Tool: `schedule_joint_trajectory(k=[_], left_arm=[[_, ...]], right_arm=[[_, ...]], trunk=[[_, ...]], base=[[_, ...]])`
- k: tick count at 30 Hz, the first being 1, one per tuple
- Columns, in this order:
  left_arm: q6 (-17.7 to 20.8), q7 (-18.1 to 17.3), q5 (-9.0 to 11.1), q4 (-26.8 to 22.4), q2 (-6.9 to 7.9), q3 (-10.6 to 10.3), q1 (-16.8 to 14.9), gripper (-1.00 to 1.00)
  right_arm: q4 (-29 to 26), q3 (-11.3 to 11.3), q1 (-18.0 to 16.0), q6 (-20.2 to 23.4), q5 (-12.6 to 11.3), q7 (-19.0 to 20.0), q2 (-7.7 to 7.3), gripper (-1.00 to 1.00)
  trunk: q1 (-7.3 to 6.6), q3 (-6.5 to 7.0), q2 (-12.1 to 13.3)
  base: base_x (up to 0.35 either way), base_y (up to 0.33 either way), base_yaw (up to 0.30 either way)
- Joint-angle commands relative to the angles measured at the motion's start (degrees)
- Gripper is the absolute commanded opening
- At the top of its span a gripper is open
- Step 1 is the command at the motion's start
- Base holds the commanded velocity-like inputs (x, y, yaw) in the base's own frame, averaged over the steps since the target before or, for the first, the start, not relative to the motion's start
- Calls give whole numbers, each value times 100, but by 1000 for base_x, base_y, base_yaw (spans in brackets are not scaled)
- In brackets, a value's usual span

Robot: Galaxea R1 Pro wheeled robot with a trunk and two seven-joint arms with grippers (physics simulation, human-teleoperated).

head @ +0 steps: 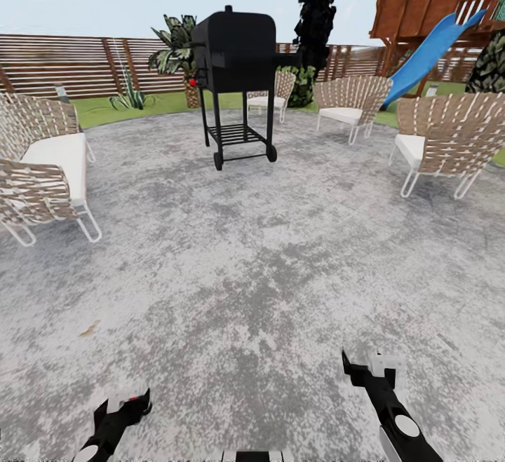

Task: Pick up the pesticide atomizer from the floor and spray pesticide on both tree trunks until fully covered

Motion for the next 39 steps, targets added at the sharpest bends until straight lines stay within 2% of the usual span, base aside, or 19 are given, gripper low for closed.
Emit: schedule_joint_trajectory(k=[1, 3, 5, 16, 31, 39], left_arm=[[-17, -8, 39, 5, 1, -9, -3, 100], [-17, -8, 41, 5, 28, -28, -4, 100], [-22, -7, 49, 5, 142, -35, -4, 100], [-25, -7, 50, 5, 159, -37, -4, 100], [-25, -9, 50, 5, 156, -40, 6, 100], [-25, -11, 50, 0, 154, -37, 5, 100]], right_arm=[[3, 11, -2, -20, -46, -8, -2, 100], [3, 12, -2, -20, -46, -8, -2, 100], [-1, 9, -2, -20, -46, -8, -2, 100], [-1, 8, -2, -20, -46, -8, -11, 100], [-6, 17, -2, -20, -51, -8, -11, 100], [-5, 17, -2, -20, -53, -8, -11, 100]], trunk=[[1, -36, -3], [6, -99, -6], [11, -161, -9], [40, -505, -23], [40, -560, -23], [40, -560, -23]], base=[[0, 0, 0], [0, 0, 0], [0, 0, 0], [0, 0, -1], [0, 6, -83], [0, 246, -203]])
